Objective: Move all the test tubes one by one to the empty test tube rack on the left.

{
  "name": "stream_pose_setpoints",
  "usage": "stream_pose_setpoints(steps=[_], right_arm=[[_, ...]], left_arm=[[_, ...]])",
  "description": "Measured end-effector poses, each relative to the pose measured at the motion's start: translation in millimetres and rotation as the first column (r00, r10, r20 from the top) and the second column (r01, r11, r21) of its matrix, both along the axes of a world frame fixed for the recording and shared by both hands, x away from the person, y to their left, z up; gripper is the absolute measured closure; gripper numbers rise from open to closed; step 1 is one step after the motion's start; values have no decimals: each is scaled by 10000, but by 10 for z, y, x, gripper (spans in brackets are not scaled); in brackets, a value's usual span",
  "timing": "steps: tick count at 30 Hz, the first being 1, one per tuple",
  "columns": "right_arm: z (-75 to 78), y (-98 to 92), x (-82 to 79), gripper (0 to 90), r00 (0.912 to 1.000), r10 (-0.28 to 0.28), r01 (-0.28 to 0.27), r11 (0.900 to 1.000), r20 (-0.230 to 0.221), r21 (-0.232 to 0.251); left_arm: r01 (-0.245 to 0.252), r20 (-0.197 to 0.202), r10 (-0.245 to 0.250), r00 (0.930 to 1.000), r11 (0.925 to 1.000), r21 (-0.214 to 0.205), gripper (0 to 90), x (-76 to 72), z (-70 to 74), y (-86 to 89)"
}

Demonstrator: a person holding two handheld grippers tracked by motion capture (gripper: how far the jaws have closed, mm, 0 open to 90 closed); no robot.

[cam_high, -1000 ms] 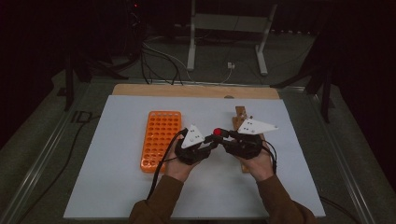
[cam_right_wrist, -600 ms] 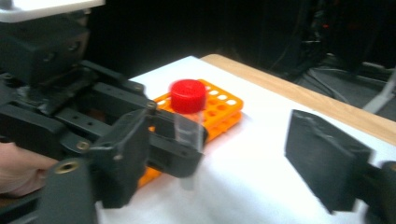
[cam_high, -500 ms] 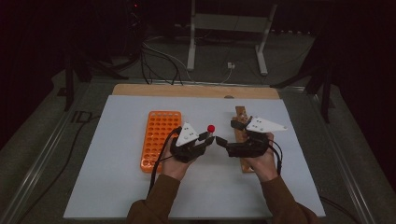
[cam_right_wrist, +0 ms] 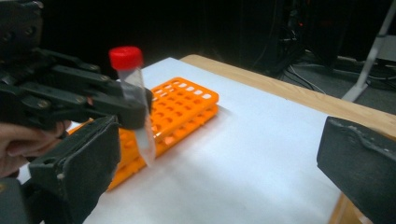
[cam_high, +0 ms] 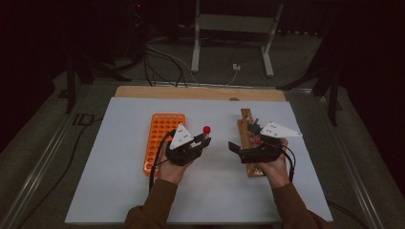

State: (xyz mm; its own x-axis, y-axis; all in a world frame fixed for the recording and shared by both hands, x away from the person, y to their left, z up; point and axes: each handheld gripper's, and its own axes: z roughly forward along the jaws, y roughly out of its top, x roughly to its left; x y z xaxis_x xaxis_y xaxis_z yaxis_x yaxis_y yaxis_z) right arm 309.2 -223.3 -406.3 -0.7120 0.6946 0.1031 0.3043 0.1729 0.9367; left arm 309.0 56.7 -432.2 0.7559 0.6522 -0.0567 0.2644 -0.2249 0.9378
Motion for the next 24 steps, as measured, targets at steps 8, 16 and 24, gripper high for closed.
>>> stream_pose_setpoints(steps=[8, 16, 24], right_arm=[[-31, -146, -34, 2, 9993, -379, 379, 9993, 0, -2], [-86, -340, -67, 2, 9970, -777, 777, 9970, -40, -23], [-121, -433, -82, 2, 9948, -1011, 1011, 9949, -134, -33]], left_arm=[[-199, 32, 199, 9998, 9998, 38, 744, -42, -16, 120], [-454, -13, 454, 9990, 9990, 40, 742, -84, -52, 277], [-730, -121, 732, 9972, 9972, 156, 742, -167, -132, 453]])
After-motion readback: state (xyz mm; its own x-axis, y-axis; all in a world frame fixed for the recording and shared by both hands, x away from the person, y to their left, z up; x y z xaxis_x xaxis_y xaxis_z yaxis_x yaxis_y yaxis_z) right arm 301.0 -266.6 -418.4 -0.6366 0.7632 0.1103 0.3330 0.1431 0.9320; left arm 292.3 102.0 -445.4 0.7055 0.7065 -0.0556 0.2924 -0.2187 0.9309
